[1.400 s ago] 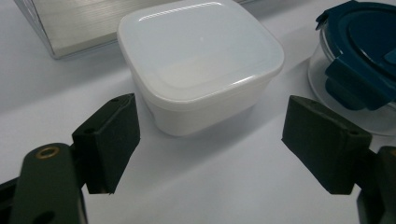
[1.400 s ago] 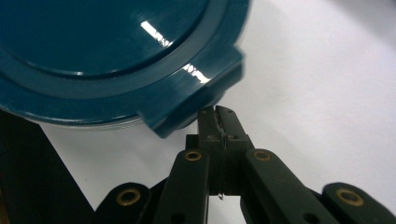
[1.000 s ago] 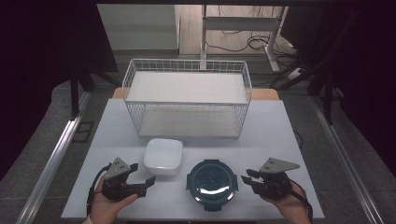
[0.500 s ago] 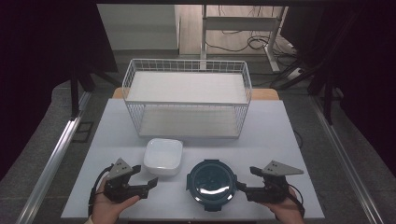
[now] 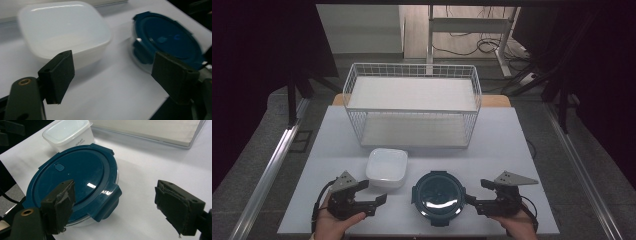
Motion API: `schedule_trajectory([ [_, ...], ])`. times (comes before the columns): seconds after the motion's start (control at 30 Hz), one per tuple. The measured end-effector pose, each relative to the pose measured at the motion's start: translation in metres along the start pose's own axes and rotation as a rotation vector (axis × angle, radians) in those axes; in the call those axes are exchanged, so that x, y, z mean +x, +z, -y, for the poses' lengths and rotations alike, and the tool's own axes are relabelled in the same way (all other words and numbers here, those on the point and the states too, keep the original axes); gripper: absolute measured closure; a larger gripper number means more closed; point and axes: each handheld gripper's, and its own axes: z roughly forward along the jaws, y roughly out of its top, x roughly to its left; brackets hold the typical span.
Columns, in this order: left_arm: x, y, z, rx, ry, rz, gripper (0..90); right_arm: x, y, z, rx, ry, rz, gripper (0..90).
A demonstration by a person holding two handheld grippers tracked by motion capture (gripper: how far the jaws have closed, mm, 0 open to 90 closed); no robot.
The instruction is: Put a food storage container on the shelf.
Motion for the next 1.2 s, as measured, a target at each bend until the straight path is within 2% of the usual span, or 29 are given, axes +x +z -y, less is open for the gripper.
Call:
schedule_trajectory([
  [0.07,-0.01,0.002,0.001,0.004,0.007,0.02,18.5,0.001,0.001,0.0,0.009,-0.005,0.001,15.3],
  [0.17,-0.02,0.006,0.003,0.014,-0.01,0.058,18.5,0.002,0.002,0.0,0.015,0.003,-0.008,14.1],
  [0.33,-0.021,0.018,0.005,0.042,-0.106,0.115,18.4,0.0,0.005,0.0,0.022,0.039,-0.038,12.2],
  [0.47,-0.02,0.031,0.005,0.068,-0.202,0.195,18.4,-0.001,0.01,0.0,0.042,0.071,-0.059,10.5],
  [0.53,-0.018,0.038,0.003,0.073,-0.244,0.211,18.5,-0.003,0.013,0.001,0.051,0.096,-0.069,9.8],
  [0.7,-0.016,0.054,0.0,0.087,-0.296,0.233,18.7,-0.008,0.02,0.003,0.067,0.167,-0.114,9.1],
  [0.8,-0.018,0.062,-0.002,0.101,-0.309,0.243,18.5,-0.009,0.026,0.004,0.088,0.206,-0.125,8.5],
  [0.83,-0.019,0.065,-0.002,0.108,-0.318,0.255,18.5,-0.009,0.028,0.004,0.094,0.219,-0.128,8.4],
  [0.9,-0.02,0.072,-0.002,0.125,-0.362,0.311,18.3,-0.009,0.033,0.005,0.101,0.263,-0.159,7.6],
  [0.97,-0.023,0.078,-0.002,0.135,-0.346,0.29,18.2,-0.009,0.036,0.006,0.111,0.288,-0.165,7.3],
  [1.2,-0.023,0.091,-0.003,0.142,-0.374,0.295,18.8,-0.008,0.045,0.009,0.145,0.33,-0.189,7.4],
])
